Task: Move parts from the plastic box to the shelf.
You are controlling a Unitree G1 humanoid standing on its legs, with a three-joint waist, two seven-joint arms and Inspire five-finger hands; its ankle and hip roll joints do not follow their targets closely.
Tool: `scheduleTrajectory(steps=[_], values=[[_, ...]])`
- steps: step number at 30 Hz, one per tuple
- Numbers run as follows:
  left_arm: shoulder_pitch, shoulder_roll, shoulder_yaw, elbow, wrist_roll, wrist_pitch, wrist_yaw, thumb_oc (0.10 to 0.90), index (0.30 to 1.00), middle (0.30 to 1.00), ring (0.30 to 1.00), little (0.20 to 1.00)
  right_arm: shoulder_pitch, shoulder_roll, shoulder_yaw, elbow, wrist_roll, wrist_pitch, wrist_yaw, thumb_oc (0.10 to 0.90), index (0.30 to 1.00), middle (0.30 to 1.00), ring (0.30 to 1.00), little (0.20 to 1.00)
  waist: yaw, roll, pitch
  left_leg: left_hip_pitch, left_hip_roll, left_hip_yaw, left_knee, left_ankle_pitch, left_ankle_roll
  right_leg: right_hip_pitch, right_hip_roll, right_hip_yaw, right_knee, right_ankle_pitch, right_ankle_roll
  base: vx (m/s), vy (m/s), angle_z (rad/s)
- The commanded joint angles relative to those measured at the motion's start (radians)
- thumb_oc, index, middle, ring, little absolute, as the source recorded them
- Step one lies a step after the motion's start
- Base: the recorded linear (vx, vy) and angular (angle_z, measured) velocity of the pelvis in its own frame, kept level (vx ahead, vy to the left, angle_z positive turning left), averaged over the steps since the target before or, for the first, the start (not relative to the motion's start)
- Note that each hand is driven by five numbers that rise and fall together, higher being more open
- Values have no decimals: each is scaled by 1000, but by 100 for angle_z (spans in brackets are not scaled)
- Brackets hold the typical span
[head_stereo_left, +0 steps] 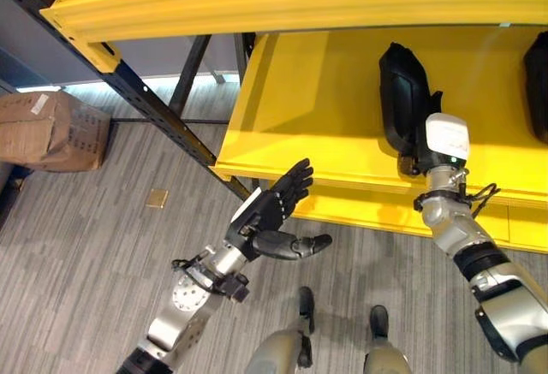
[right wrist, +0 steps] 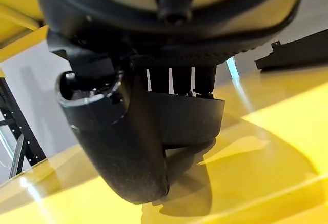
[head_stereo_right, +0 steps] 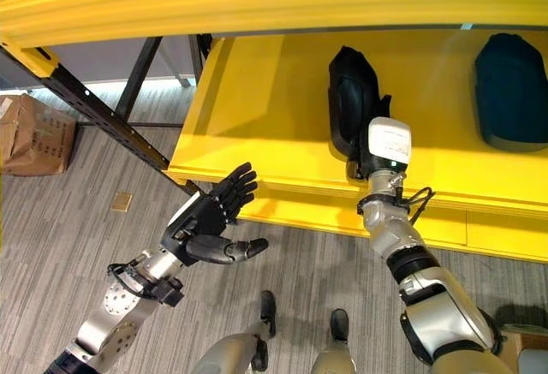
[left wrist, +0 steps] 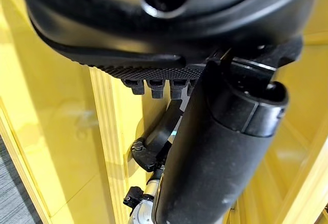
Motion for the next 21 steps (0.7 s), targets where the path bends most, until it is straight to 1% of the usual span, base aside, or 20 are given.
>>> scheduleTrajectory(steps=[1,6,11,14,21], values=[[-82,-14,3,-141,-12,-80,20,900,1000,1000,1000,1000,-147,-106,-5,-16,-71,8,-86,400,300,300,300,300,22,-33,-19,69,-15,18,-3,-70,-3,-91,-20,-14,128,-15,-31,0,0,0],[-69,-11,1,-156,-8,-75,25,900,1000,1000,1000,1000,-131,-136,-18,-105,-101,14,-95,400,300,300,300,300,14,-44,-29,80,-12,22,-2,-74,-4,-81,-19,-7,125,-13,-28,13,-2,1],[-57,-13,0,-161,-8,-70,22,900,1000,1000,1000,1000,-120,-156,-36,-161,-147,3,-95,400,300,300,300,300,8,-48,-40,92,-9,25,0,-79,-6,-71,-18,-1,125,-17,-28,14,2,1],[-48,-13,-1,-165,-7,-69,18,900,1000,1000,1000,1000,-113,-167,-45,-191,-148,5,-94,400,300,300,300,300,6,-51,-47,99,-7,27,1,-81,-8,-64,-19,1,123,-18,-27,48,10,1],[-38,-17,-6,-166,-10,-62,15,900,1000,1000,1000,1000,-109,-171,-68,-230,-145,33,-76,400,300,300,300,300,2,-51,-62,113,-7,28,-1,-86,-10,-52,-20,3,120,-20,-27,19,7,0]])
